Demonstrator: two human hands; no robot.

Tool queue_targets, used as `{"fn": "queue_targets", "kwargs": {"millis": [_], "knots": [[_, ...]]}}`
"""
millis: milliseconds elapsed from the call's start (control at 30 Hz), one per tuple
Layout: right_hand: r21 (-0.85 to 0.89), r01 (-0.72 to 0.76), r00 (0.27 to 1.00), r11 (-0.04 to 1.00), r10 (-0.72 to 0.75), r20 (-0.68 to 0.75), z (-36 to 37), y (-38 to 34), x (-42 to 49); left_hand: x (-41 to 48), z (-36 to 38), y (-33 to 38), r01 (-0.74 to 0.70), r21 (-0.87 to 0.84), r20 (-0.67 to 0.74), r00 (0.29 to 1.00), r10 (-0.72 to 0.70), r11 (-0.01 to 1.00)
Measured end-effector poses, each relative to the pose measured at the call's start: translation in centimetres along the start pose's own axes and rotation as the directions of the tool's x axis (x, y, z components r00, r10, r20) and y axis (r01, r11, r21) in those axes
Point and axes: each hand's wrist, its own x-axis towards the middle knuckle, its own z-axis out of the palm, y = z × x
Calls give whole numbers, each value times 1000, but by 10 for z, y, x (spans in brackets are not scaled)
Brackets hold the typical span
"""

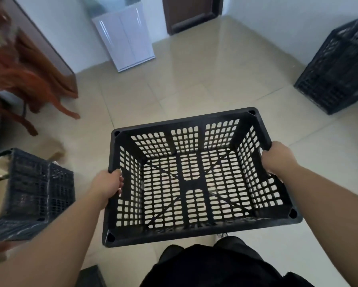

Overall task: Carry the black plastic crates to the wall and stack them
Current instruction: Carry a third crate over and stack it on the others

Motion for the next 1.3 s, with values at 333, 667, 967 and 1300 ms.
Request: {"fn": "queue_targets", "kwargs": {"millis": [333,667,967,1300], "knots": [[167,-171,977,971,189,-99,-106,83,86,1,133,149,-162,106,150,978,145,981],[292,-400,881,869,452,-136,-142,106,181,84,273,297,-290,198,381,903,199,936],[418,-545,728,727,658,-195,-190,90,250,132,388,473,-493,267,539,789,296,828],[529,-561,637,636,740,-215,-258,127,353,129,539,613,-651,261,630,674,385,713]]}}
